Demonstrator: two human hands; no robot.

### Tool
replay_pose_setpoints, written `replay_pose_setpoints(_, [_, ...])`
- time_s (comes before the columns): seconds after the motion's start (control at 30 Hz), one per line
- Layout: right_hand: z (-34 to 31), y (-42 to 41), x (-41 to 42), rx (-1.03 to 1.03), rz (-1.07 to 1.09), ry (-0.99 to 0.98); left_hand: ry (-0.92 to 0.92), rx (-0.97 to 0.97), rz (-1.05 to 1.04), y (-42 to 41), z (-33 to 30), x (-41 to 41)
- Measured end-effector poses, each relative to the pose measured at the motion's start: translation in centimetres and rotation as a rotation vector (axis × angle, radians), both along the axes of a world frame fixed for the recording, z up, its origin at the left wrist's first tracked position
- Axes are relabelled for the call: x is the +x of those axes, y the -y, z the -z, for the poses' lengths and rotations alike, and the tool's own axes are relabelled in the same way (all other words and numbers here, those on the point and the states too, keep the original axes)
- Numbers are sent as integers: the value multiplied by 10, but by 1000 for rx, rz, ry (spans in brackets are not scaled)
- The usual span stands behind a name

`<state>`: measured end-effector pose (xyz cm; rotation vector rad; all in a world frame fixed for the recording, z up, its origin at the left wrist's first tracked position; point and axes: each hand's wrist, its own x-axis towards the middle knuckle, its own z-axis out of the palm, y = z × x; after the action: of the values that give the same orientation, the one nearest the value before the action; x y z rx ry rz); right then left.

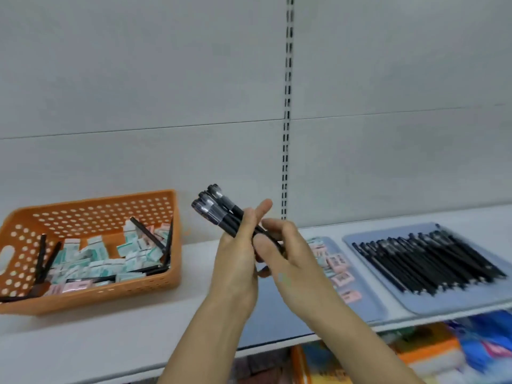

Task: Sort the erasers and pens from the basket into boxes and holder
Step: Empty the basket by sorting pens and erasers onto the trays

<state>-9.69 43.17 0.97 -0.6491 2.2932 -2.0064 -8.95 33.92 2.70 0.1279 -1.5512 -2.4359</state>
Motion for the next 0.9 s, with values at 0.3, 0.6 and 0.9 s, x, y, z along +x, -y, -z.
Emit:
replay_pose_setpoints(0.3, [17,-170,-35,469,-129,7,191,-36,281,-147,30,-40])
replay_pose_setpoints(0.6, [45,-227,-45,740,352,-143,334,-153,390,-238,43,-85])
replay_pose_setpoints(0.9, [53,-280,-103,1074,518,77,26,-1188,307,-237,78,-110])
